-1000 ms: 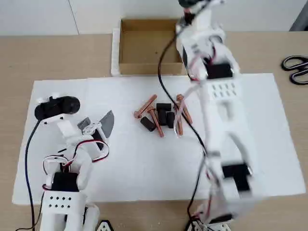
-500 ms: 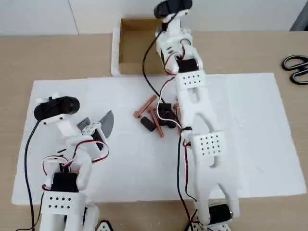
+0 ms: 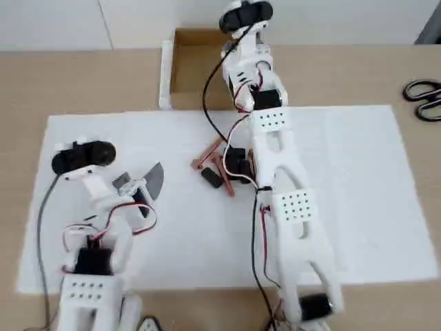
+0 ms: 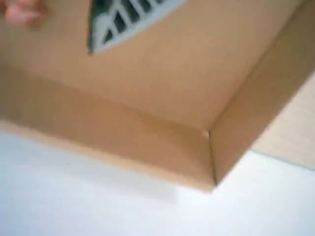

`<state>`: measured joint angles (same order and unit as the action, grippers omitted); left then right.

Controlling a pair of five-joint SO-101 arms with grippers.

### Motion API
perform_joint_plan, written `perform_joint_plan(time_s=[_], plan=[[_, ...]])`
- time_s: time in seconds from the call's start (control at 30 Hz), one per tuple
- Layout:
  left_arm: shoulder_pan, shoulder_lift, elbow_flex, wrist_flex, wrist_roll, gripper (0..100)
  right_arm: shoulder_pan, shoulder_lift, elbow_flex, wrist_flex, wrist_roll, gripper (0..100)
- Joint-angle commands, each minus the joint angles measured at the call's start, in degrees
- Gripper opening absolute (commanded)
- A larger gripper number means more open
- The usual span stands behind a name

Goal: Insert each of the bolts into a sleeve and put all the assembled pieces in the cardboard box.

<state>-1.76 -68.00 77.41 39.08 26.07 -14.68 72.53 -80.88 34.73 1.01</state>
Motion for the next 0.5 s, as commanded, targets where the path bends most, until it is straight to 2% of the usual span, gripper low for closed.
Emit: perform_joint_plan(time_s=[0.0, 0.17, 0.3, 0.47], plan=[[-0.1, -1.2, -0.3, -1.5, -0.4, 25, -0.8, -1.5, -3.7, 0.2, 0.6, 18.8], [-0.1, -1.2, -0.4, -1.5, -0.4, 25, -0.8, -1.5, -7.8, 1.8, 0.6, 18.8], [-0.1, -1.2, -0.4, -1.5, -0.4, 25, -1.5, -1.6, -16.1, 13.3, 0.5, 18.8], [-0.1, -1.2, -0.4, -1.4, -0.4, 25, -3.3, -11.2, -15.6, 29.1, 0.4, 18.8]])
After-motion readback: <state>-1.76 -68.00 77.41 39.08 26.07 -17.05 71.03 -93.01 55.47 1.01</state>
